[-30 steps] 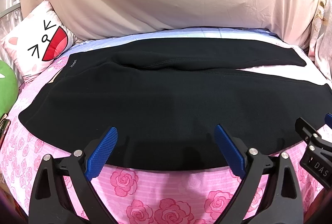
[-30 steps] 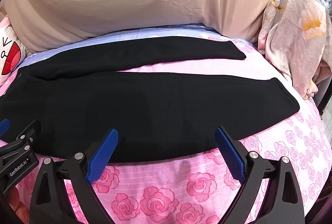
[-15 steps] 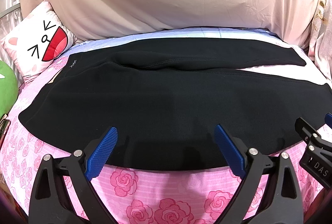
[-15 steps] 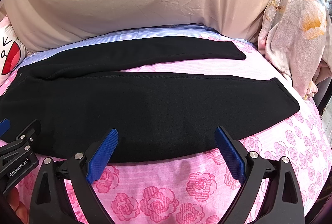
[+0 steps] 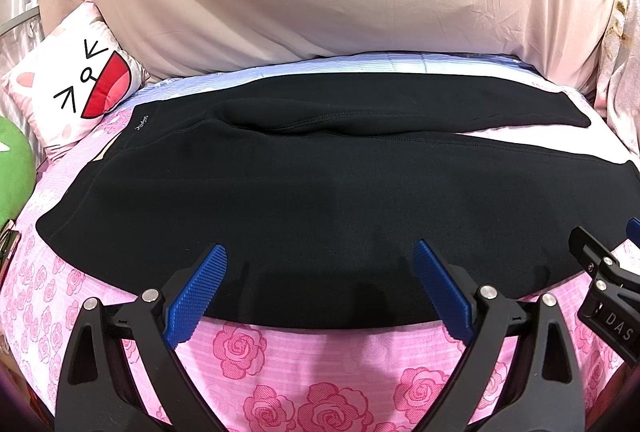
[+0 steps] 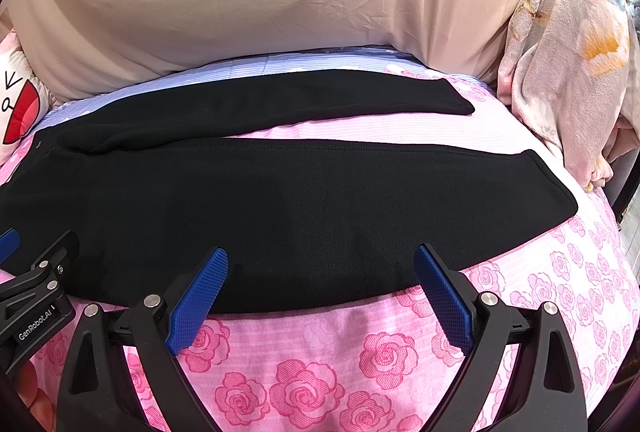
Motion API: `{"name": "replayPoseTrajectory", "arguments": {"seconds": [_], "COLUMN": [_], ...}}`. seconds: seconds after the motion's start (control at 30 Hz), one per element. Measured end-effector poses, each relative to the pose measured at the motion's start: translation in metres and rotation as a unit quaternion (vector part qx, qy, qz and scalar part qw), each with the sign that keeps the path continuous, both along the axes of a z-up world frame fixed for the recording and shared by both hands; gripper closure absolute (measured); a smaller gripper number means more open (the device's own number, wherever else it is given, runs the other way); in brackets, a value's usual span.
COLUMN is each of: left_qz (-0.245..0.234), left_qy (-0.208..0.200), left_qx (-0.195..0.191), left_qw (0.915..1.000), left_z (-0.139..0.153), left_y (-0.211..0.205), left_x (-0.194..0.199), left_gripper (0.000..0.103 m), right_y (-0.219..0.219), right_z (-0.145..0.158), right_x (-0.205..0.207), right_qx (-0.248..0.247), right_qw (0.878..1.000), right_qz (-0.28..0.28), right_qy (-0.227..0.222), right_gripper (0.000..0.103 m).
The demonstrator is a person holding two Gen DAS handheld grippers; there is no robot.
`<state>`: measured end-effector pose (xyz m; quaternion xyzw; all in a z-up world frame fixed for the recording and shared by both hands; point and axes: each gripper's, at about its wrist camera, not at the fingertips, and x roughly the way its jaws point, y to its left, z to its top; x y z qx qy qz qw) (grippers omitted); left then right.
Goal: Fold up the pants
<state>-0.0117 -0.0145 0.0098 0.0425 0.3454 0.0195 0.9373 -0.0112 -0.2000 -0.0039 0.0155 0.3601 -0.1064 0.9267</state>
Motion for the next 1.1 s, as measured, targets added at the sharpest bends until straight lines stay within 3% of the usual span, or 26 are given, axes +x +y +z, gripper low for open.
{"name": "replayPoseTrajectory", "arguments": {"seconds": [1.1], "left_qz": [0.0], "left_qy": [0.002], "left_qx": [0.001], "left_qw": [1.0], "left_z": [-0.0014], "left_y": [0.0028], "left_x": [-0.0003], "left_gripper": [0.011], "right_y": [0.0015], "right_z": [0.0013], "right_x": [0.001], "right_qx": [0.0], "right_qw": [1.0], "right_qz": [-0.001], "right_qy": [0.001], "right_gripper": [0.011]}}
